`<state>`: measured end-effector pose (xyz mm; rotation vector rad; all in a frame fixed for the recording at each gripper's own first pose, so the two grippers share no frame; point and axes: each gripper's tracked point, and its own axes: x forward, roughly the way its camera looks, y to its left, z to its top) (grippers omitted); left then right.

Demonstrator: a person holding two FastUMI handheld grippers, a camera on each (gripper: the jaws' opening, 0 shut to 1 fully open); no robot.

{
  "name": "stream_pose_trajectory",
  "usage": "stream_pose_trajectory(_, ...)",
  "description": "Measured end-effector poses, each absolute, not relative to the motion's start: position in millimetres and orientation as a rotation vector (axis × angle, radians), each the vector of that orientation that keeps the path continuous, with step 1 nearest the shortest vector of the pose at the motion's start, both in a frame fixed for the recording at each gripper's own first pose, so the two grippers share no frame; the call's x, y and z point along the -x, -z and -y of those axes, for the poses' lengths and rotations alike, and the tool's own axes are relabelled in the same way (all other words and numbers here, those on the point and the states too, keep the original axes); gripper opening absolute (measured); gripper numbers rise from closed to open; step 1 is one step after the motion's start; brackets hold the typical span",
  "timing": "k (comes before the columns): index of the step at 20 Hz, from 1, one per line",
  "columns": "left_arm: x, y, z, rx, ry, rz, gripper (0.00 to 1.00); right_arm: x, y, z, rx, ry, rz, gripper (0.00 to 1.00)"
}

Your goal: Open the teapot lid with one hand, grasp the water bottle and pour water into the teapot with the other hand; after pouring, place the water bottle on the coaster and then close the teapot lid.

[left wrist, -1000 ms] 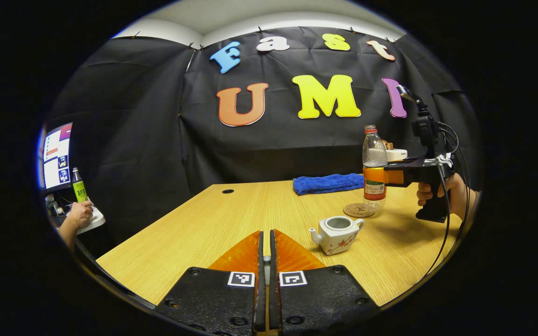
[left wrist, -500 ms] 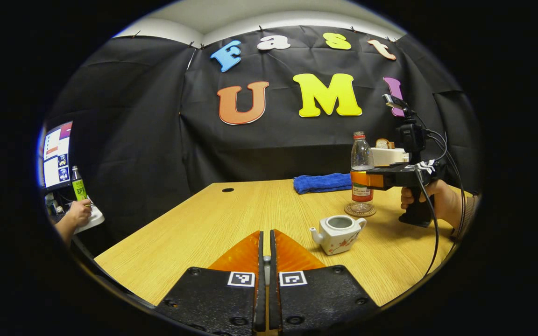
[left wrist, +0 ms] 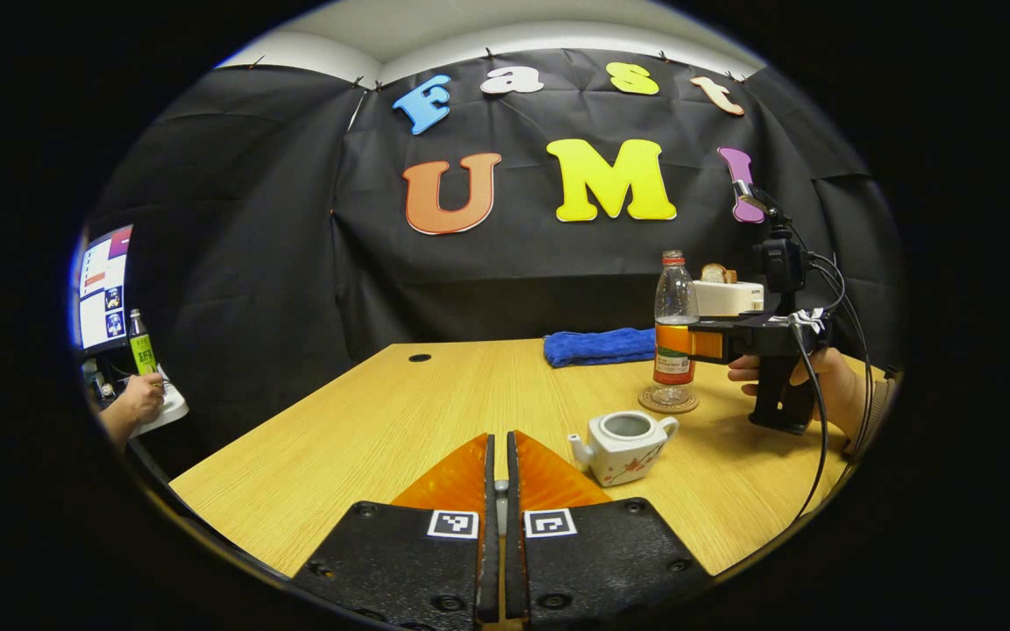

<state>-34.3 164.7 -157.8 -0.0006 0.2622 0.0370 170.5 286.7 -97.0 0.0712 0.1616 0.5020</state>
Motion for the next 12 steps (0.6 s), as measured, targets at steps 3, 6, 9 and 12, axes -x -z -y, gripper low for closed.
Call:
stream_pose_trajectory(3,22,140,-145,0.03,0.018,-0.227,0.05,-152,84,-268,-0.074,-0.502,-0.111,0.97)
stream_pose_trajectory(6,6,134,-117,0.078,0.088,-0.216,0.05,-134,77,-245,-0.07,-0.483,-0.068,0.97)
stream_pose_trajectory(9,-10,136,-103,0.092,0.113,-0.22,0.05,-119,74,-221,-0.077,-0.465,-0.034,0.97)
stream_pose_trajectory(12,-26,142,-94,0.102,0.119,-0.222,0.05,-105,71,-200,-0.092,-0.447,-0.009,0.96)
